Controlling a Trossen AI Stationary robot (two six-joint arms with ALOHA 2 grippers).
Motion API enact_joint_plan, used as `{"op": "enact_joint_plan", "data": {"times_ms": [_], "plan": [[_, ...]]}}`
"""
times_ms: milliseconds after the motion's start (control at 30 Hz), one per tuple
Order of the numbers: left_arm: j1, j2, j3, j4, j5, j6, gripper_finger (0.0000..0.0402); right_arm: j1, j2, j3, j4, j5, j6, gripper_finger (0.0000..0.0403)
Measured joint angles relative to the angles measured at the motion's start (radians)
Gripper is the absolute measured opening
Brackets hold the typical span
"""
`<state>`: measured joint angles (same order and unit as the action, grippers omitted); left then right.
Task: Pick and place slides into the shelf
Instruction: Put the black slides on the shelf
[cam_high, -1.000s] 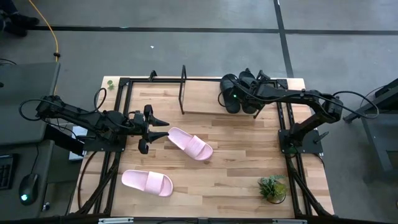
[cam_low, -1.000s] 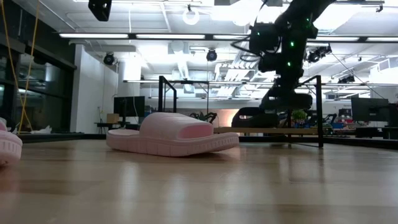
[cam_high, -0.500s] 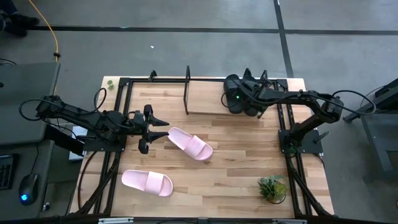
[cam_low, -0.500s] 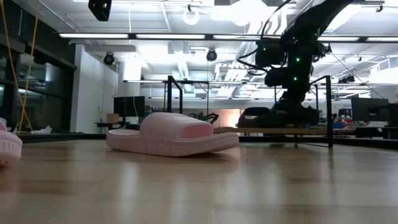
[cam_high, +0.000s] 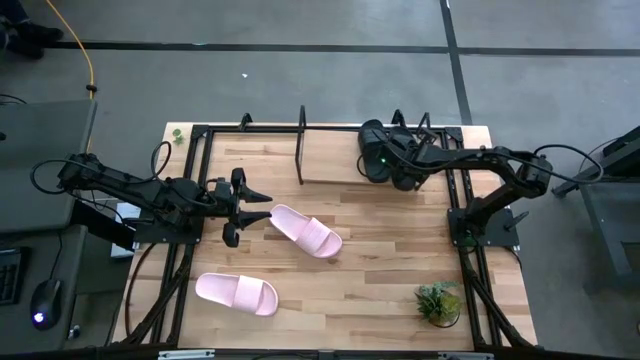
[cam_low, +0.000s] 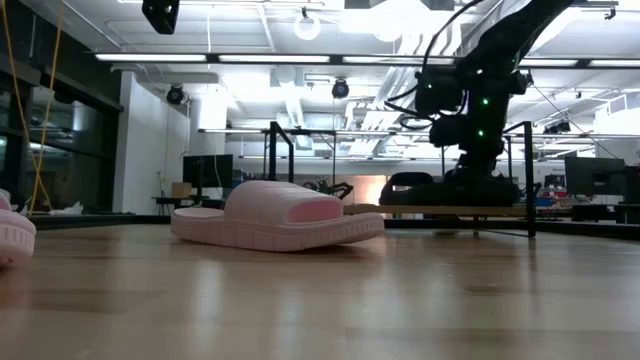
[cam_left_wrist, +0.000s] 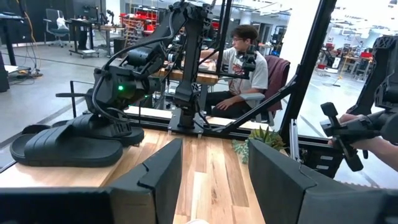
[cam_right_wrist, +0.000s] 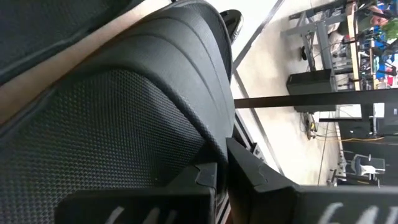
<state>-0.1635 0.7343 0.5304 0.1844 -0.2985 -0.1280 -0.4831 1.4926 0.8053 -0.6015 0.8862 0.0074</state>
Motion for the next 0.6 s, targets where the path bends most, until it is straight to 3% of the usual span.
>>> {"op": "enact_joint_plan", "data": {"times_ms": [267,600], "plan": [[0.000,0.000,0.000,0.000,0.000,0.000,0.0168,-0.001,0.000,-0.002,0.000,-0.018,-0.008,0.0008],[0.000,0.000,0.000,0.000,0.000,0.000,0.0168,-0.001,0.000,-0.002,-0.005,-0.031,-0.014,0.0069]]}}
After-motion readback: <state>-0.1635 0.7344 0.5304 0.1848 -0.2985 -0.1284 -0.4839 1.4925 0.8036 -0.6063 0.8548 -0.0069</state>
